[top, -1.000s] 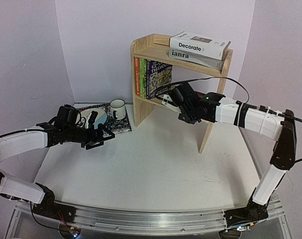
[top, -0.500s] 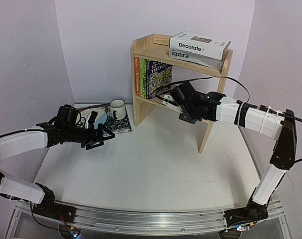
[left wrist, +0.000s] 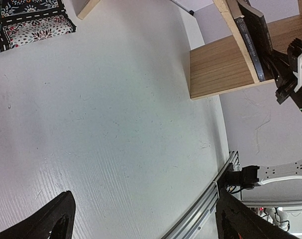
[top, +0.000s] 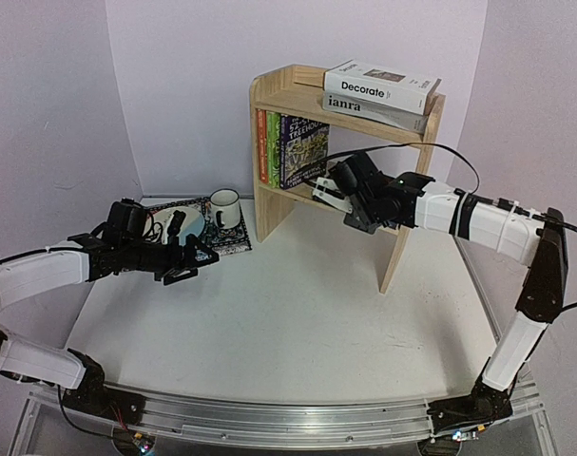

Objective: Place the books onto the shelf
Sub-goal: Place the book on the book pile on the shelf.

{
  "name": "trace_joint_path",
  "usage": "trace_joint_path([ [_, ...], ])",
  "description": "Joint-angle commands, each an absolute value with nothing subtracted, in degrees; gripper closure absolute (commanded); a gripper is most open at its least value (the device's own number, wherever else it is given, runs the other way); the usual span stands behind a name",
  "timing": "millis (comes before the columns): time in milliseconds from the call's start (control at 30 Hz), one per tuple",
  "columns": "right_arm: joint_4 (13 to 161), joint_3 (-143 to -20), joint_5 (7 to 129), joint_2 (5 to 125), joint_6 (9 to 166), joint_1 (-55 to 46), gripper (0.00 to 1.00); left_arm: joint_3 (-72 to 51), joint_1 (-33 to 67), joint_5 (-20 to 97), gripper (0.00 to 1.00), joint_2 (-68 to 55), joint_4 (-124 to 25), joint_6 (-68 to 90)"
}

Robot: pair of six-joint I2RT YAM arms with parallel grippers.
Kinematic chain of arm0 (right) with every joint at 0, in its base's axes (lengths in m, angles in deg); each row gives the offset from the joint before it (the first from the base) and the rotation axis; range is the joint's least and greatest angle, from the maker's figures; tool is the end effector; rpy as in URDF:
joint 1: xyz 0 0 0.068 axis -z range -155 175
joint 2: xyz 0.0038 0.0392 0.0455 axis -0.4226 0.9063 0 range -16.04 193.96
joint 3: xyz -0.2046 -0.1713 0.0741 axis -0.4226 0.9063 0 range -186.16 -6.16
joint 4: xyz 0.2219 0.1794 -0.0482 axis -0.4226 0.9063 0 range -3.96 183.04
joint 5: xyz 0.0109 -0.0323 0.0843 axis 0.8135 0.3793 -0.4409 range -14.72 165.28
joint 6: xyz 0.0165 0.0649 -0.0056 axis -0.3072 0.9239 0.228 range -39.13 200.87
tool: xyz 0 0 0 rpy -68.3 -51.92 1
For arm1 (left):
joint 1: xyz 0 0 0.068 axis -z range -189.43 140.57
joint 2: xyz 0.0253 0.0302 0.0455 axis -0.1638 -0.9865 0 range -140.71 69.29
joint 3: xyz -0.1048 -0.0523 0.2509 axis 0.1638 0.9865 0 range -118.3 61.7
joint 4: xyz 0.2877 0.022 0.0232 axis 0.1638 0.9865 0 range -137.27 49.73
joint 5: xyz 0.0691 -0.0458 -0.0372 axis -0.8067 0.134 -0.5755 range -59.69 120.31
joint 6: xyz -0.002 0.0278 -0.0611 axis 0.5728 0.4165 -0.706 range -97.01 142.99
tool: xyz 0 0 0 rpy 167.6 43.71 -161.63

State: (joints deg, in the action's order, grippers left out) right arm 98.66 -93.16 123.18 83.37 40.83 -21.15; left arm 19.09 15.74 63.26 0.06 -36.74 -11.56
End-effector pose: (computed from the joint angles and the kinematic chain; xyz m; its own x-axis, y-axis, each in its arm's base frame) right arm 0.3366 0.2931 0.3313 -0.2130 -0.8443 -0.4917 -0.2021 0.5305 -0.8233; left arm 0.2521 -0.1504 0.2230 -0.8751 -0.1146 -0.4702 0.3071 0.6194 -0.7225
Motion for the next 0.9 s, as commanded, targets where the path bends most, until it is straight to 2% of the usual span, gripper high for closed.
trace_joint_path([
  [0,103.36,-94.57,127.7,82.68,42.3,-18.51,0.81,18.98,15.62,63.7,0.01,2.04,-37.97,-11.72],
  [300,104.71,-94.33,126.27,81.22,43.73,-18.62,0.67,18.56,15.62,63.92,0.01,1.17,-38.03,-11.64],
  [433,107.8,-95.38,124.27,81.07,45.94,-18.67,0.53,18.15,15.64,64.07,0.01,0.94,-38.04,-11.7],
  [600,109.52,-95.75,123.38,80.41,47.62,-19.01,0.42,17.83,15.68,64.09,0.01,0.61,-38.04,-11.9],
  [867,111.42,-96.77,124.45,80.02,48.93,-21.48,0.39,17.58,15.64,64.15,0.0,-0.34,-38.05,-11.99],
])
